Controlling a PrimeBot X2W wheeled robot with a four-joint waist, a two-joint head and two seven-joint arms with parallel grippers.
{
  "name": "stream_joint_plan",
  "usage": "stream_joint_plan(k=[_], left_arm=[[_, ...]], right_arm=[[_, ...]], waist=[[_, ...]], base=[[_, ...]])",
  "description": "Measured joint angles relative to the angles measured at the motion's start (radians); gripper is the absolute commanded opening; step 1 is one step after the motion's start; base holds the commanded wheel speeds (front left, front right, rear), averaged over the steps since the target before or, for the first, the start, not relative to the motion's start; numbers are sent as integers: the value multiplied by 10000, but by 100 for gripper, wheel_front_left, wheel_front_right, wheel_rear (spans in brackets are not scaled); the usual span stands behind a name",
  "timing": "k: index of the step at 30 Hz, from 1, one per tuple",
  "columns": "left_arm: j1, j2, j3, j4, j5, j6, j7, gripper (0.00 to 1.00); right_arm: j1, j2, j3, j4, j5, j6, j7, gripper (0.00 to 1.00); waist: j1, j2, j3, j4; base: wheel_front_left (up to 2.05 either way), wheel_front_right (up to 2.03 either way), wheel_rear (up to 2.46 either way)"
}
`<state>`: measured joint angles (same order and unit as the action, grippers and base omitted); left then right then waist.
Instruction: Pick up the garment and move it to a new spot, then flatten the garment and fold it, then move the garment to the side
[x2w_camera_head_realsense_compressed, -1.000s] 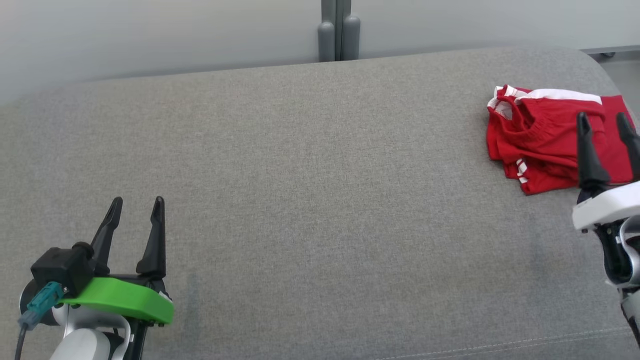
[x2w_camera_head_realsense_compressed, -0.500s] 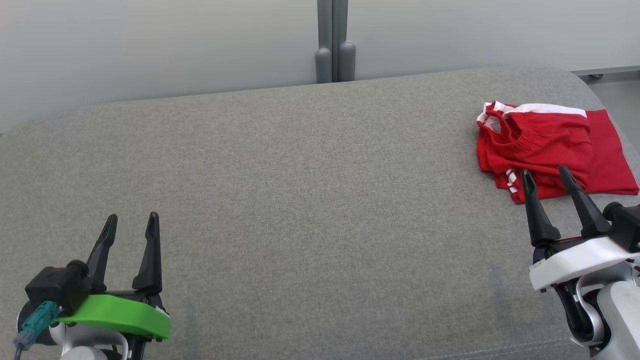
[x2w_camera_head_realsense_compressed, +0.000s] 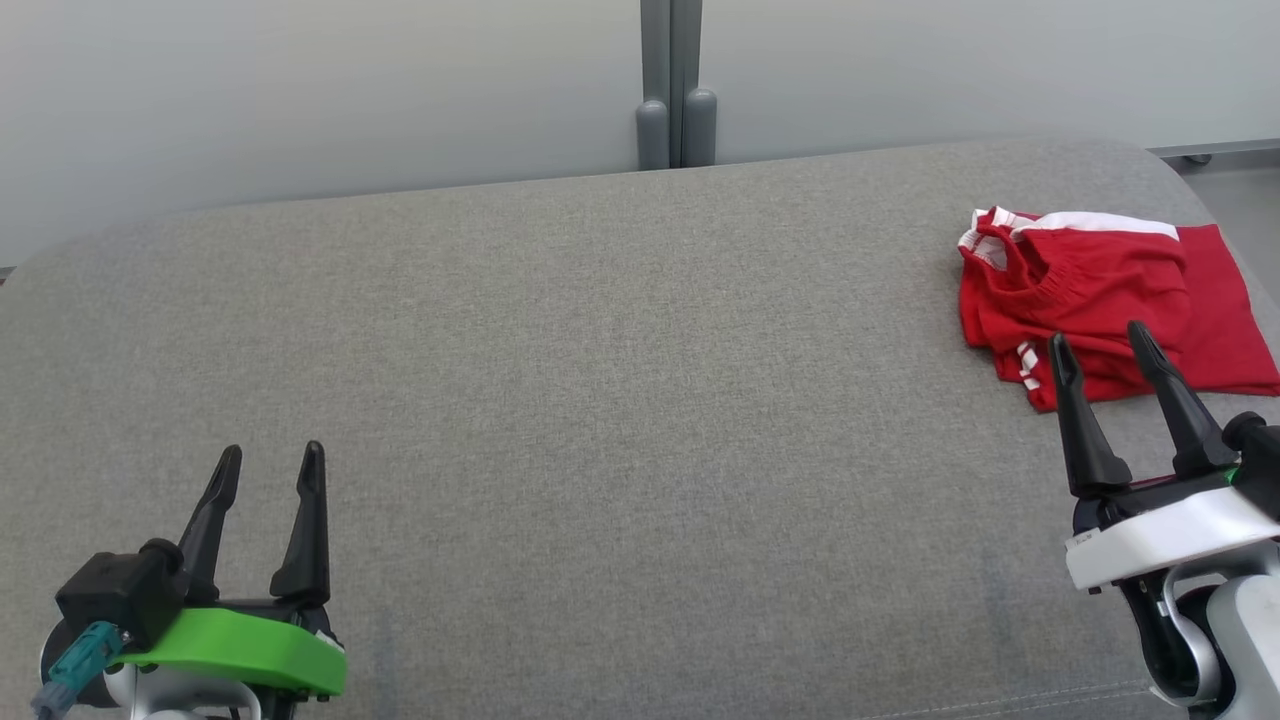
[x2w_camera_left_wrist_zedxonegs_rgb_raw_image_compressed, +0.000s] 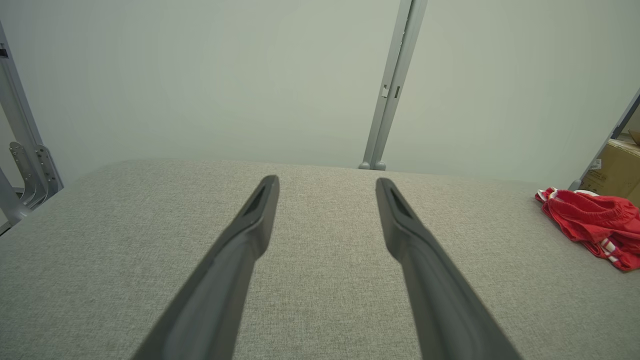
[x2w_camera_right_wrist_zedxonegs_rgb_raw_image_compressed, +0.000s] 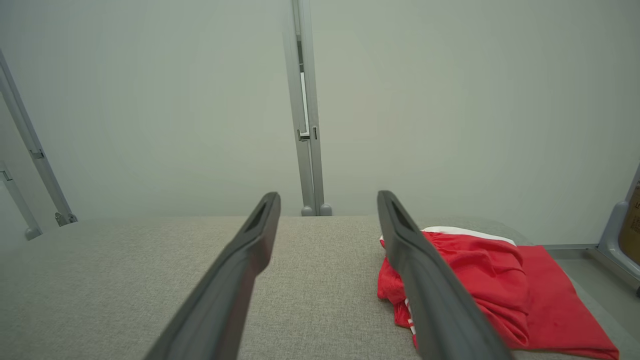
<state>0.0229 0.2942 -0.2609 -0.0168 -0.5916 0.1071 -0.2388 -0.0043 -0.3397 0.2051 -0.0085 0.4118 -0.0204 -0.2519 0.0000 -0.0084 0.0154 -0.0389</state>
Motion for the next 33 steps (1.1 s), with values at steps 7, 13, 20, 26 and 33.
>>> stream_joint_plan(k=[7, 13, 20, 26, 33], left_arm=[[21, -2, -15, -180, 0, 0, 0, 100], [25, 0, -15, -242, 0, 0, 0, 100], [31, 2, -12, -288, -2, 2, 2, 100], [32, 4, -10, -301, -2, 2, 4, 100], [35, 6, -12, -337, -2, 2, 4, 100]], right_arm=[[358, 42, -56, -297, -94, 0, 0, 100], [394, 136, -113, -520, -173, 0, 0, 100], [582, 222, -188, -704, -276, 0, 0, 100], [604, 245, -272, -817, -347, 2, 0, 100], [771, 286, -295, -857, -360, 2, 0, 100]], waist=[[0, 0, 46, 61], [0, 0, 89, 91], [0, 0, 120, 105], [0, 0, 130, 102], [0, 0, 129, 95]], base=[[0, 0, 0], [0, 0, 0], [0, 0, 0], [0, 0, 0], [0, 0, 0]])
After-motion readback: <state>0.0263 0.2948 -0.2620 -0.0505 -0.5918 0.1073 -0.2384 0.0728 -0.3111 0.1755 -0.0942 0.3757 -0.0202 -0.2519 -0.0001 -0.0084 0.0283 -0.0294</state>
